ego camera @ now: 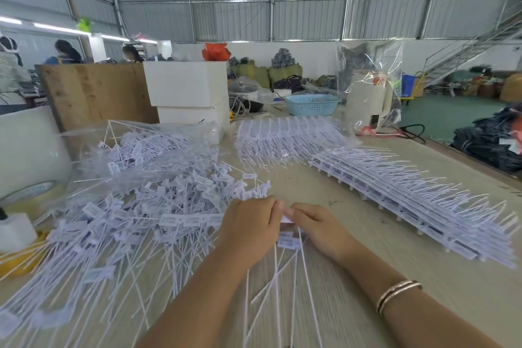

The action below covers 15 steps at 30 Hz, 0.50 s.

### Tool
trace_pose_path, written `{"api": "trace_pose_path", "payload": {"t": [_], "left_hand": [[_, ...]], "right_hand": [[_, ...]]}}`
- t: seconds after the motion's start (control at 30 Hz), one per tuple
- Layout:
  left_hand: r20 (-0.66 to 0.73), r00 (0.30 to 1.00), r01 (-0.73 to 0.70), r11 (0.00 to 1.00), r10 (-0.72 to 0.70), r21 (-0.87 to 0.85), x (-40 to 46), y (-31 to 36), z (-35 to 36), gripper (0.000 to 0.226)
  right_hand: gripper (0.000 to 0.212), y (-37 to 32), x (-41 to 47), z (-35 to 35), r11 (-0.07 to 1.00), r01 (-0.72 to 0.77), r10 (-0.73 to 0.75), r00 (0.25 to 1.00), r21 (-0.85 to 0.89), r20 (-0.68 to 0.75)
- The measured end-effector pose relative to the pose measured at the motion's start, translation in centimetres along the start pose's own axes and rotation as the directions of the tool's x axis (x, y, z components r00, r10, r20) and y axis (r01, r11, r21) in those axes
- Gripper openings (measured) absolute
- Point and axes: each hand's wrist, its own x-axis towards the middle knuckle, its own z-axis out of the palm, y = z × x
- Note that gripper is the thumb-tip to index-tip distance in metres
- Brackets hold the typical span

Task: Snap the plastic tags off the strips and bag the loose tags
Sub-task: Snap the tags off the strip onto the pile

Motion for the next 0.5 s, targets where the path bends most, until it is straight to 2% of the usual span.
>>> {"api": "trace_pose_path", "payload": {"t": [0.1,0.2,0.33,0.43,0.5], "left_hand": [[-0.037,0.998,0.06,0.995,-0.057,0.083,-0.1,-0.2,-0.3,0.034],[-0.07,0.994,0.1,0.982,-0.09,0.162,-0.1,0.1,-0.7,0.046],[-0.063,0.985,0.169,0.966,-0.16,0.196,0.0,-0.4,-1.3,0.053],[-0.019,0.977,0.211,0.944,-0.213,0.252,0.1,-1.2,-1.8,0.054],[0.014,0.964,0.249,0.924,-0.264,0.29,-0.1,-1.5,-1.9,0.052]], "right_hand": [[0.03,0.1,0.0,-0.2,0.996,0.003,0.0,1.0,0.088,-0.031],[0.029,0.0,-0.1,-0.4,0.969,0.005,0.007,0.999,0.248,-0.045],[0.033,0.4,0.3,-0.8,0.912,0.021,0.058,0.982,0.41,-0.179],[0.035,0.4,0.6,-1.1,0.785,0.041,0.136,0.962,0.618,-0.237],[0.031,0.3,0.6,-1.3,0.7,0.091,0.113,0.965,0.709,-0.236]]}}
